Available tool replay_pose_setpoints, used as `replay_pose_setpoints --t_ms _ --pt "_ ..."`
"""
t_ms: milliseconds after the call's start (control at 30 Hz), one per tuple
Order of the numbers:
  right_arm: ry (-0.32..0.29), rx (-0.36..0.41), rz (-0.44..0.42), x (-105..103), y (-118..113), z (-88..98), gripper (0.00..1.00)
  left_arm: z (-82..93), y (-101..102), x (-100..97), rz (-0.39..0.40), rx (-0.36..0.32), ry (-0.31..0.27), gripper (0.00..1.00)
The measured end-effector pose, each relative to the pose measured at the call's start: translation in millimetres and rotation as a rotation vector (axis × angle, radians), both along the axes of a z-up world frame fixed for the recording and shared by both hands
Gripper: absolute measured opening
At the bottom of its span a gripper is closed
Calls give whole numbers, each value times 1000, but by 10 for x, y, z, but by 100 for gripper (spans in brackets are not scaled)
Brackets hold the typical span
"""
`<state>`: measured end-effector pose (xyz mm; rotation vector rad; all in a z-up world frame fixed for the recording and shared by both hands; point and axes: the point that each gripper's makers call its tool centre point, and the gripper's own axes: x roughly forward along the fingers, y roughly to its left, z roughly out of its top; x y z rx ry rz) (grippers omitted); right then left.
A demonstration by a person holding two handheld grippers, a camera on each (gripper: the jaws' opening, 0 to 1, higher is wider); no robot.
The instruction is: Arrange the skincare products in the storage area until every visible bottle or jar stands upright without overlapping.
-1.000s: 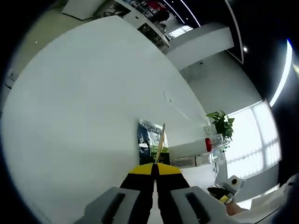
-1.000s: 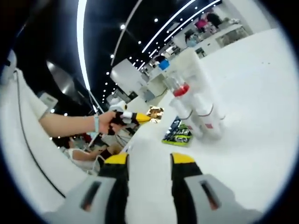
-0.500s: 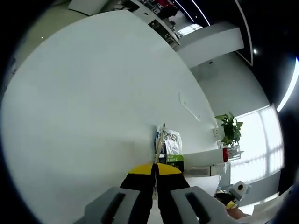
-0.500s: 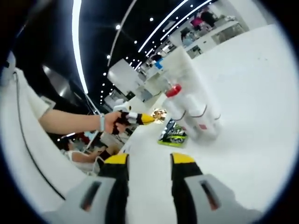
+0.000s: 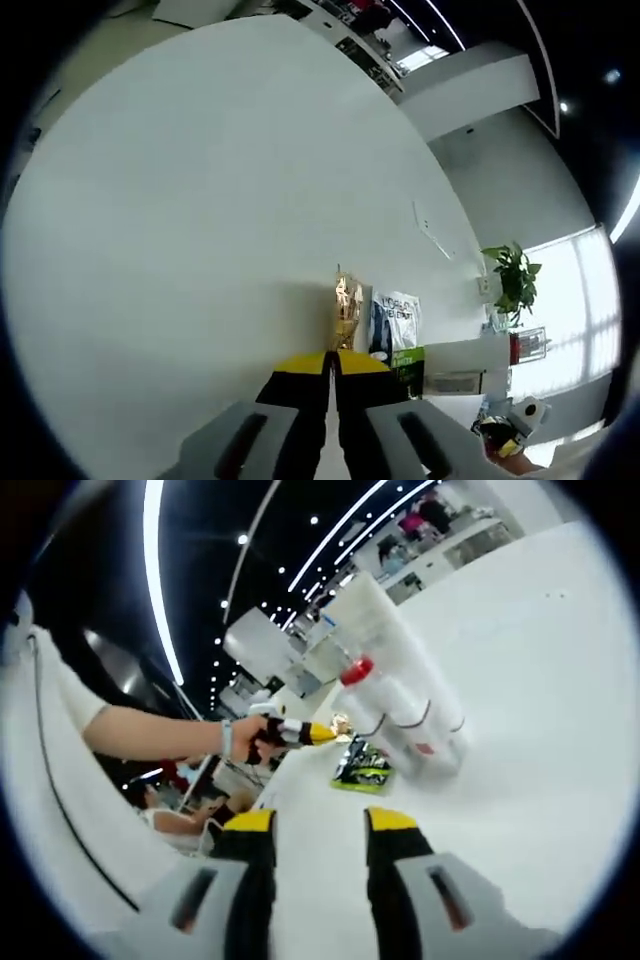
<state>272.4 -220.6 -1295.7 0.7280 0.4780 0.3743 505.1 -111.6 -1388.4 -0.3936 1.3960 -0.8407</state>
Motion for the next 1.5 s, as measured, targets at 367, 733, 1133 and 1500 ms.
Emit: replay_pose_setpoints --t_ms 367,733,1133,1500 --pt "14 -5 -5 -19 3 -55 33 -42 24 -10 -98 88 -46 3" --pt "17 -21 -21 -38 27 -77 33 -34 29 20 -95 93 -24 4" --pt "10 -36 -34 -75 28 -48 32 -40 50 53 -94 129 -7 8" --pt "5 -41 -35 -119 43 -34 32 7 152 57 -76 152 -20 15"
